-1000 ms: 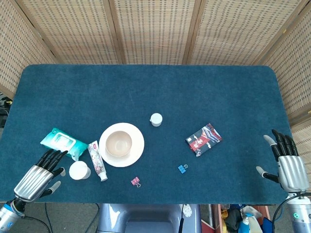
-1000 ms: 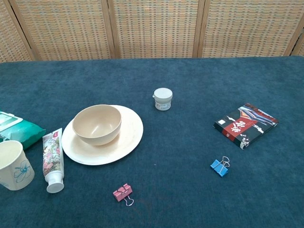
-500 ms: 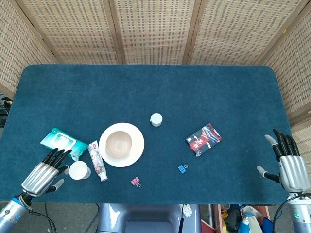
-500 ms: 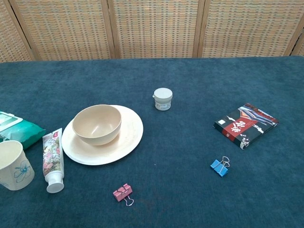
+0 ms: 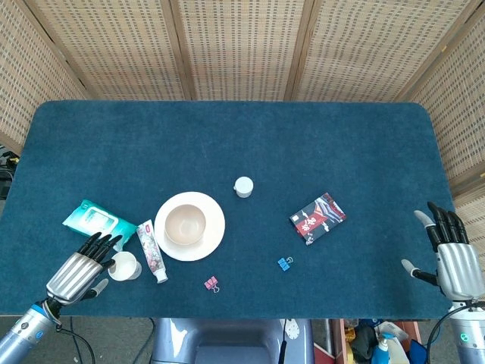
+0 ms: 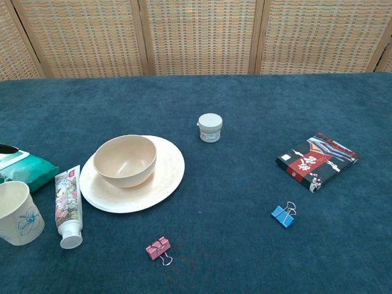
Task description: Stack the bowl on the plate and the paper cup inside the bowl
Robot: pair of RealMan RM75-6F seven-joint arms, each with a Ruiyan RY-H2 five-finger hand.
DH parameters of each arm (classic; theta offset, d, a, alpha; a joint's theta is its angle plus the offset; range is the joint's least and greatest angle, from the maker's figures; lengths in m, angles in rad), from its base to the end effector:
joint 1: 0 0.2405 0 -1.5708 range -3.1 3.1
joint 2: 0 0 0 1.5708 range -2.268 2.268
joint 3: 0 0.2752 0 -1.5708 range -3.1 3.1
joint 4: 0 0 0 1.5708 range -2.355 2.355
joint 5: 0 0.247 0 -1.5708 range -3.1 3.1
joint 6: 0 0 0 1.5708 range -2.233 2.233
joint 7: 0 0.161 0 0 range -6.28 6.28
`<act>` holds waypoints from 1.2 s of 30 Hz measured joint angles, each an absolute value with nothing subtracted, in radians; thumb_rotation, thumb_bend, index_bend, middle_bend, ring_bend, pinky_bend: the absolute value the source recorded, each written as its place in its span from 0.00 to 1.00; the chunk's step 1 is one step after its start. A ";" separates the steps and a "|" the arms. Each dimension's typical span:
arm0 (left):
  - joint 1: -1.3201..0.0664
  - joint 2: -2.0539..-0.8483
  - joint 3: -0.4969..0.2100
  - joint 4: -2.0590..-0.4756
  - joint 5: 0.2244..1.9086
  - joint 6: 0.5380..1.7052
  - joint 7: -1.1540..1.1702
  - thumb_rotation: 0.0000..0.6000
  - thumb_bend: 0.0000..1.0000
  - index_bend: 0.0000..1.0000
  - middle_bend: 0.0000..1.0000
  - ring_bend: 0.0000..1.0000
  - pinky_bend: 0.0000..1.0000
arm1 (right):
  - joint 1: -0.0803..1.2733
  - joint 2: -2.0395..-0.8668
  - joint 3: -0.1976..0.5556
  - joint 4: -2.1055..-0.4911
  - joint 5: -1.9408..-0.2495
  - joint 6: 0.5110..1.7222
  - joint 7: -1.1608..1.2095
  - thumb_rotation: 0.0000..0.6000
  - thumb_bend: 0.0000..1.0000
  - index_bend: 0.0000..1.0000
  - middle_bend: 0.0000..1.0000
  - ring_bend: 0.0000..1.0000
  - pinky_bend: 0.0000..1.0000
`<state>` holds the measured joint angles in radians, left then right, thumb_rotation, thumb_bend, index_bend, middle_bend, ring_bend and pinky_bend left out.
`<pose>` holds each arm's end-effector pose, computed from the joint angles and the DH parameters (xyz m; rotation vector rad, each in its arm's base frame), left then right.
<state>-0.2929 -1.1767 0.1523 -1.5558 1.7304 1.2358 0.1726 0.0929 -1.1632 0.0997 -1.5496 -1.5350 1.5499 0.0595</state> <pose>-0.3137 0.2020 0.0436 -2.0262 -0.7623 -0.7167 -0.3365 -0.2171 0.1401 1.3365 -0.8310 1.0360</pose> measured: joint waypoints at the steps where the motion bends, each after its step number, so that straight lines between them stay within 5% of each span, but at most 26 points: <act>1: -0.294 -1.180 0.152 -1.555 1.730 1.233 0.176 1.00 0.36 0.49 0.00 0.00 0.01 | 0.093 -1.163 0.100 -1.550 -1.535 1.550 0.060 1.00 0.13 0.10 0.00 0.00 0.00; 23: -0.302 -1.249 0.104 -1.503 1.714 1.270 0.187 1.00 0.43 0.62 0.00 0.00 0.03 | 0.093 -1.162 0.100 -1.550 -1.538 1.552 0.065 1.00 0.13 0.10 0.00 0.00 0.00; 36: -0.396 -1.197 -0.021 -1.637 1.622 1.208 0.208 1.00 0.44 0.62 0.00 0.00 0.03 | 0.093 -1.162 0.101 -1.551 -1.535 1.549 0.064 1.00 0.13 0.10 0.00 0.00 0.00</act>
<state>-0.3963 -1.1966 -0.0211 -1.6374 1.6215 1.2079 0.2084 0.0929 -1.1615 0.1007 -1.5512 -1.5349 1.5492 0.0636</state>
